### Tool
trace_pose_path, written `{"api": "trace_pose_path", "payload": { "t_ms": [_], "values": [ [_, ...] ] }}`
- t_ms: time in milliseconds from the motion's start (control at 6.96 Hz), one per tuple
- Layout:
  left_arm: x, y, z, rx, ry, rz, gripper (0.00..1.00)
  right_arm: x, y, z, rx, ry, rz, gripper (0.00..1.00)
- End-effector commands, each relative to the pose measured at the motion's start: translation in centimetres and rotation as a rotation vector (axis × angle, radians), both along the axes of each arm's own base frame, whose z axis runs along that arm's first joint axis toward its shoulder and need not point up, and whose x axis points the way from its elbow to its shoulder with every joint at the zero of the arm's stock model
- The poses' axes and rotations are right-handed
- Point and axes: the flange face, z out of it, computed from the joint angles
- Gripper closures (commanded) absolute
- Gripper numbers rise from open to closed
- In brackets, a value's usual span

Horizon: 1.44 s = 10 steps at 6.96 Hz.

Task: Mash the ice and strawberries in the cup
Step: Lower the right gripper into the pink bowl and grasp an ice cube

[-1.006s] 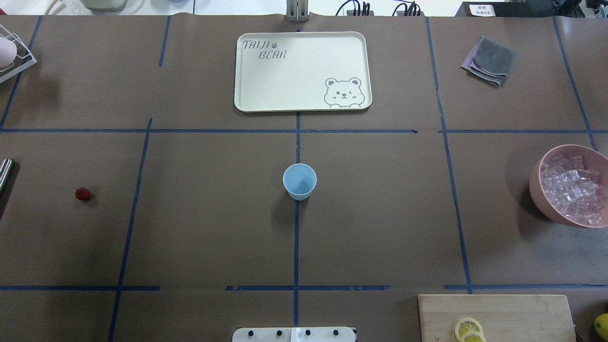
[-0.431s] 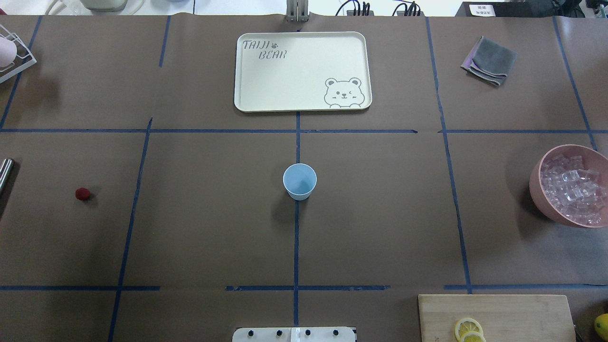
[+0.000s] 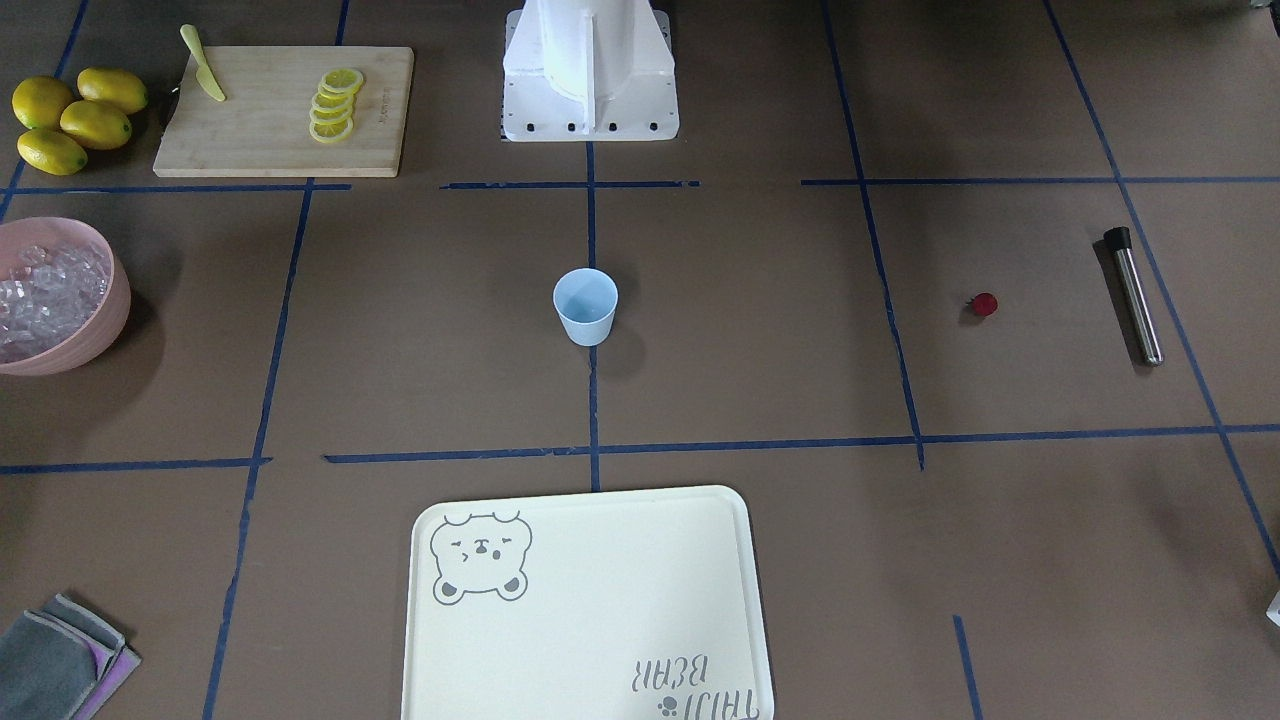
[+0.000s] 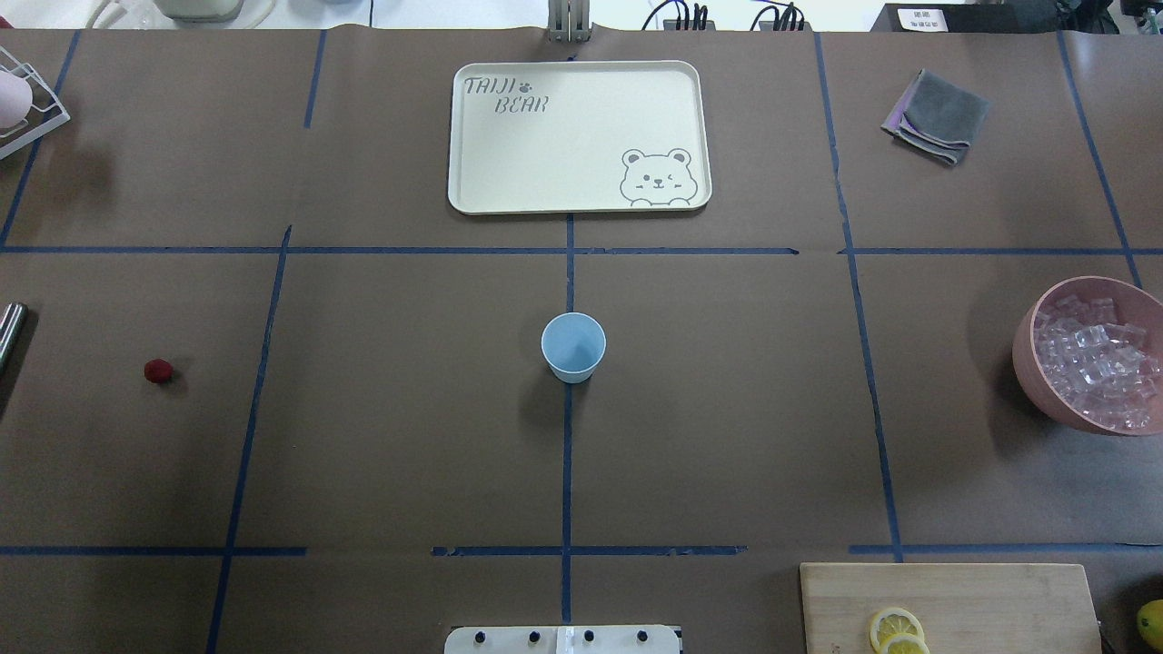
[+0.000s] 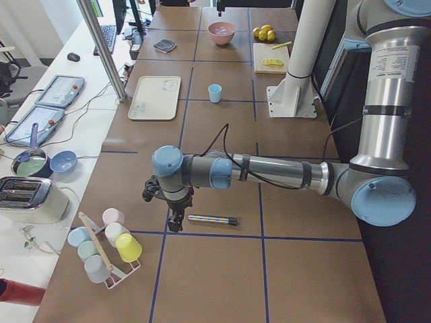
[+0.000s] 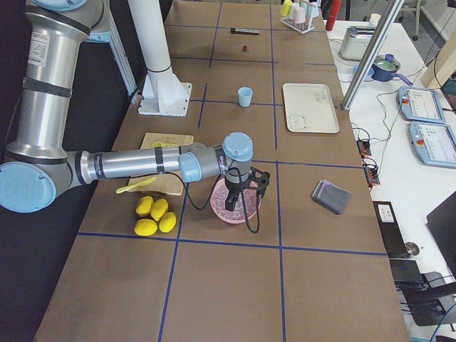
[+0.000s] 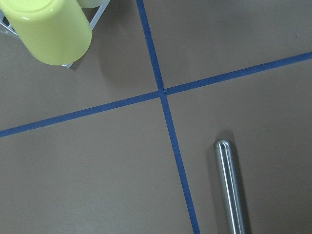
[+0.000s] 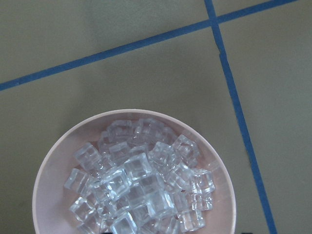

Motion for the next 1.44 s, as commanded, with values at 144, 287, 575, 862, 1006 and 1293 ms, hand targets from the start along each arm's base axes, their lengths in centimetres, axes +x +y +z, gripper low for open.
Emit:
{"api": "trace_pose_path", "payload": {
  "t_ms": [144, 287, 575, 862, 1006, 1293],
  "values": [
    [0.0, 0.0, -0.2, 0.003, 0.0, 0.0, 0.0, -3.6, 1.3, -0.3, -0.155, 0.0, 0.172, 0.07],
    [0.0, 0.0, -0.3, 0.005, 0.0, -0.001, 0.0, -5.5, 1.7, -0.5, -0.149, 0.021, 0.224, 0.07],
    [0.0, 0.0, -0.3, 0.006, 0.0, -0.001, 0.0, -6.1, 2.1, -0.4, -0.172, 0.017, 0.232, 0.08],
    [0.0, 0.0, -0.4, 0.007, 0.001, -0.001, 0.0, -7.7, 2.2, -0.6, -0.199, 0.02, 0.231, 0.1],
    [0.0, 0.0, -0.6, 0.01, 0.001, -0.001, 0.0, -8.7, 2.3, -0.6, -0.208, 0.021, 0.221, 0.11],
    [0.0, 0.0, -0.9, 0.016, 0.001, -0.001, 0.0, -9.5, 2.2, -0.3, -0.194, 0.044, 0.215, 0.14]
  ]
}}
